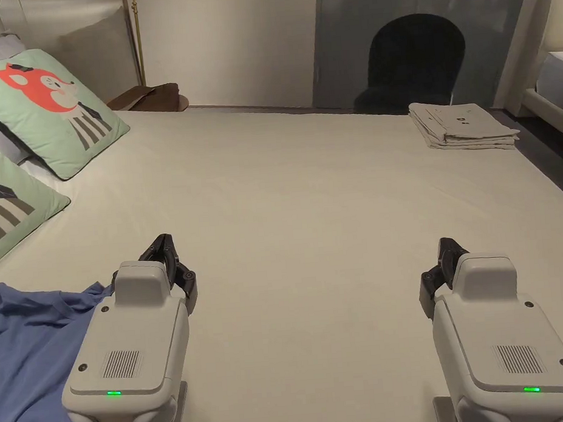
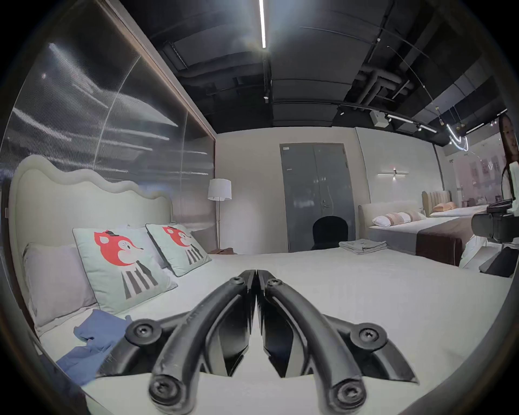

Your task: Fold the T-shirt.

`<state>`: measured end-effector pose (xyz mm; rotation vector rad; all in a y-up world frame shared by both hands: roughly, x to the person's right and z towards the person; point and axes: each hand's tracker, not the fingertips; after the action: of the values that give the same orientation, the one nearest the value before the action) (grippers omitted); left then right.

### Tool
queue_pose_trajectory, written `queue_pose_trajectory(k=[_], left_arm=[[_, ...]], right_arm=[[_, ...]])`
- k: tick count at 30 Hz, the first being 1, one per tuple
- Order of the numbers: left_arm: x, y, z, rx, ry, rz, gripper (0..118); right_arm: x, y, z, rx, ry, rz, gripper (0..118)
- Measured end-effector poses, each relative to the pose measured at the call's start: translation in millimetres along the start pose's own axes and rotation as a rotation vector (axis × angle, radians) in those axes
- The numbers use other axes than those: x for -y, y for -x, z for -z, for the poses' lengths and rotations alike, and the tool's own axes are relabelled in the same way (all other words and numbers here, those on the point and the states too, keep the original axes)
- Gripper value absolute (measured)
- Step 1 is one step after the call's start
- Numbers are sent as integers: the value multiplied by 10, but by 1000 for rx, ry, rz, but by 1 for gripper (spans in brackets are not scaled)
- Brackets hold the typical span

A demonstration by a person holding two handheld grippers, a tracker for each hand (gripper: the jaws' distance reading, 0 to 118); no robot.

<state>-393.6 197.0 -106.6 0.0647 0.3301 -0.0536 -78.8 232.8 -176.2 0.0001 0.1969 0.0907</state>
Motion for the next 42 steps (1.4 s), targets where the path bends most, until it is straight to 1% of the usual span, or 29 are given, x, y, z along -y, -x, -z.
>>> queue_pose_trajectory(k=[2, 5, 9, 10, 16, 21, 24, 27, 33, 37, 40, 41, 42], left_arm=[[8, 135, -45, -36, -1, 5, 0], [-9, 441, -120, -105, 12, 1, 0], [-23, 952, -306, -229, 22, 11, 0], [-25, 1098, -372, -262, 27, 17, 0], [-87, 1882, -777, -435, 49, 49, 0], [-108, 2255, -1053, -526, 69, 73, 0], [-99, 2410, -1171, -569, 80, 74, 0], [-80, 2486, -1234, -593, 94, 75, 0], [-23, 2529, -1165, -591, 158, 57, 0], [50, 2542, -936, -516, 310, -7, 0], [130, 2542, -688, -454, 467, -53, 1], [156, 2545, -589, -422, 546, -80, 4], [189, 2542, -518, -409, 569, -107, 15]], right_arm=[[-25, 129, 53, -31, -3, 0, 0], [-66, 414, 142, -117, -8, 9, 0], [-109, 925, 242, -245, -25, 4, 0], [-118, 1090, 275, -289, -29, 4, 0], [-159, 1890, 288, -464, -32, 22, 0], [-164, 2347, 251, -562, -22, 26, 0], [-150, 2516, 225, -599, -20, 25, 0], [-148, 2601, 212, -628, -20, 20, 0], [-140, 2616, 236, -646, -18, 13, 0], [-111, 2546, 296, -638, -11, 10, 0], [-97, 2481, 340, -624, -6, 7, 0], [-89, 2456, 363, -617, -4, 6, 0], [-85, 2433, 370, -611, -4, 4, 0]])
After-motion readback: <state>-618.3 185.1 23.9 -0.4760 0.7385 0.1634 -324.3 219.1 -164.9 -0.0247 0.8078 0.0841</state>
